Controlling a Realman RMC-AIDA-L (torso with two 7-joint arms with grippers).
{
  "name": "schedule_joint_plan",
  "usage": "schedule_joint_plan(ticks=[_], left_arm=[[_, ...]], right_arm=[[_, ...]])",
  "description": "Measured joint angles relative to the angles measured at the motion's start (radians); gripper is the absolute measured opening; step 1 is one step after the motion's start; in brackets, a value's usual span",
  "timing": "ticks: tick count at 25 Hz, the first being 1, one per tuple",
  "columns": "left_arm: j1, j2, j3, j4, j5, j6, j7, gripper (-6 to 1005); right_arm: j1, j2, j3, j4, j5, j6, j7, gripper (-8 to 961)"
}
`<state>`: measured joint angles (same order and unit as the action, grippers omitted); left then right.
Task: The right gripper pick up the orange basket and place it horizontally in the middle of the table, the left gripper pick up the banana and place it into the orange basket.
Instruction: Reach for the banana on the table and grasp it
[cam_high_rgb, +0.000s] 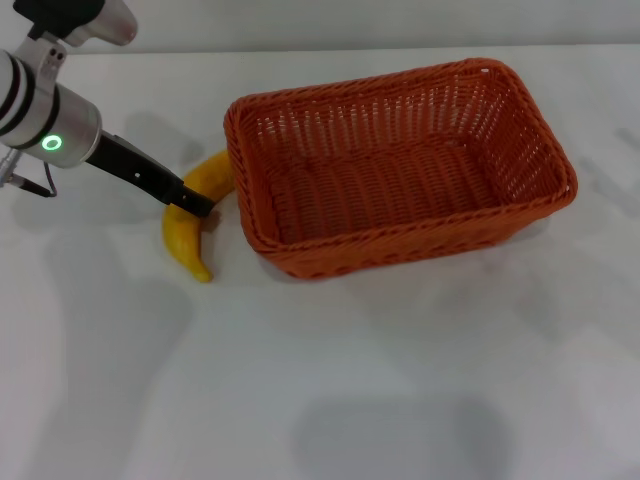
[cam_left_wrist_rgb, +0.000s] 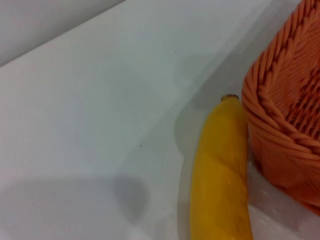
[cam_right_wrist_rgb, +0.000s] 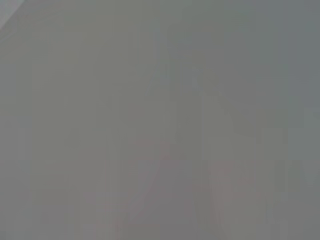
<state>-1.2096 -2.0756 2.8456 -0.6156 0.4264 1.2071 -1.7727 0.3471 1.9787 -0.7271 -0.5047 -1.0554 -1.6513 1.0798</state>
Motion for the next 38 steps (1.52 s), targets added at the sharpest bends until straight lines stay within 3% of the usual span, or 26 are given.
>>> schedule_joint_plan(ticks=[20, 38], left_arm=[[0.015, 0.0, 0.0, 0.038, -0.003, -0.031, -0.01, 867], [0.039, -0.001, 0.0, 0.036, -0.001, -0.031, -0.035, 529]], right_arm=[[-0.004, -0.002, 0.0, 0.0, 0.0, 0.001, 0.009, 777], [-0.007, -0.006, 0.0, 0.0, 0.0, 0.003, 0.009, 777]])
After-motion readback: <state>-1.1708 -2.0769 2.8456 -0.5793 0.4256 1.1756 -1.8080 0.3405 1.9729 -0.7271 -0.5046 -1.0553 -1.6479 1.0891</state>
